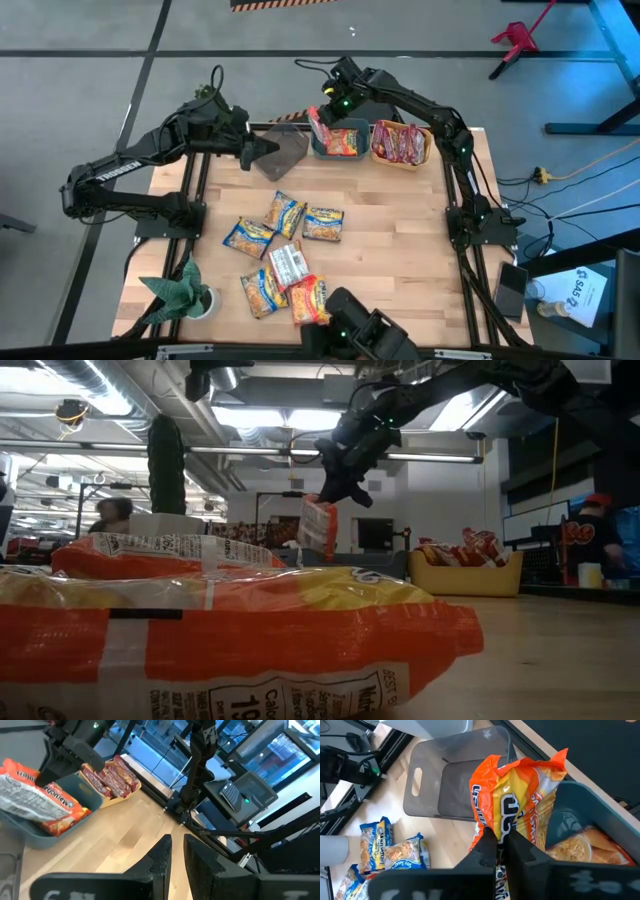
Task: Sort Maruchan noodles
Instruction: Put the top orange noodle pack into the blue bin
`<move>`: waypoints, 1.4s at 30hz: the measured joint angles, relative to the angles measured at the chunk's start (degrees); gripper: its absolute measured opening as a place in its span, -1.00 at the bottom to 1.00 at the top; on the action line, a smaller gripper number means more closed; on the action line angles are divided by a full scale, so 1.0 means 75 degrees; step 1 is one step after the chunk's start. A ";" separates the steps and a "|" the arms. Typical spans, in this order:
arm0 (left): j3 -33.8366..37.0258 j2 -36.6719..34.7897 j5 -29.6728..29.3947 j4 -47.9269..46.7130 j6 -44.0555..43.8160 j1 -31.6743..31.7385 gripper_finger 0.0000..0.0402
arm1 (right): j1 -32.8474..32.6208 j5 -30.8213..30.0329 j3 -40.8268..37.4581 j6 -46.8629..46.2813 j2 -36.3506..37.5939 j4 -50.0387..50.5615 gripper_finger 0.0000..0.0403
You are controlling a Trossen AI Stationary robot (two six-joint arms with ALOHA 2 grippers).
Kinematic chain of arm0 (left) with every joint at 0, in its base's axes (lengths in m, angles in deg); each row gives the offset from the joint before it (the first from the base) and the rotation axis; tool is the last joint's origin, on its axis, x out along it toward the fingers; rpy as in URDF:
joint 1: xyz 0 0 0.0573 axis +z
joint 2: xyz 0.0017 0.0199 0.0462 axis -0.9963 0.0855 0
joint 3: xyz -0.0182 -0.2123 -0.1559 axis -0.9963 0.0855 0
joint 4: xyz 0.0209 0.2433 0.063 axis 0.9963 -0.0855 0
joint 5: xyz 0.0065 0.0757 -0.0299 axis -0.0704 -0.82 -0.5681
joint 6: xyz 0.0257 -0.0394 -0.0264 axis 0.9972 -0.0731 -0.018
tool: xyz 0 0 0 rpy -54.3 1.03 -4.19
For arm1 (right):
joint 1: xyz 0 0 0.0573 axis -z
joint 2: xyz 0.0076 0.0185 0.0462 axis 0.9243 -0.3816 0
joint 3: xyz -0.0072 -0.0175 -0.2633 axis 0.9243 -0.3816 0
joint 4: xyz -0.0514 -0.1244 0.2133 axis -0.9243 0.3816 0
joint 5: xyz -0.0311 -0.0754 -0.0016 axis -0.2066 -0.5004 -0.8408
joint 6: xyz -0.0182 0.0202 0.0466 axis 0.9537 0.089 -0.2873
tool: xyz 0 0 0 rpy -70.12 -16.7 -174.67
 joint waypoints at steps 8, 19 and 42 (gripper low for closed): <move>0.0000 0.0003 0.0006 -0.0005 0.0019 0.0000 -0.78 | -0.0001 -0.0431 0.0000 -0.0501 0.0032 0.0262 -1.00; 0.0000 0.0000 0.0021 0.0129 0.0204 0.0000 -0.78 | -0.0163 -0.1037 0.0000 -0.1427 0.0047 0.0195 -1.00; 0.0000 0.0000 0.0050 0.0130 0.0216 0.0000 -0.78 | -0.0554 -0.1814 0.0006 -0.2558 -0.0087 -0.0180 -1.00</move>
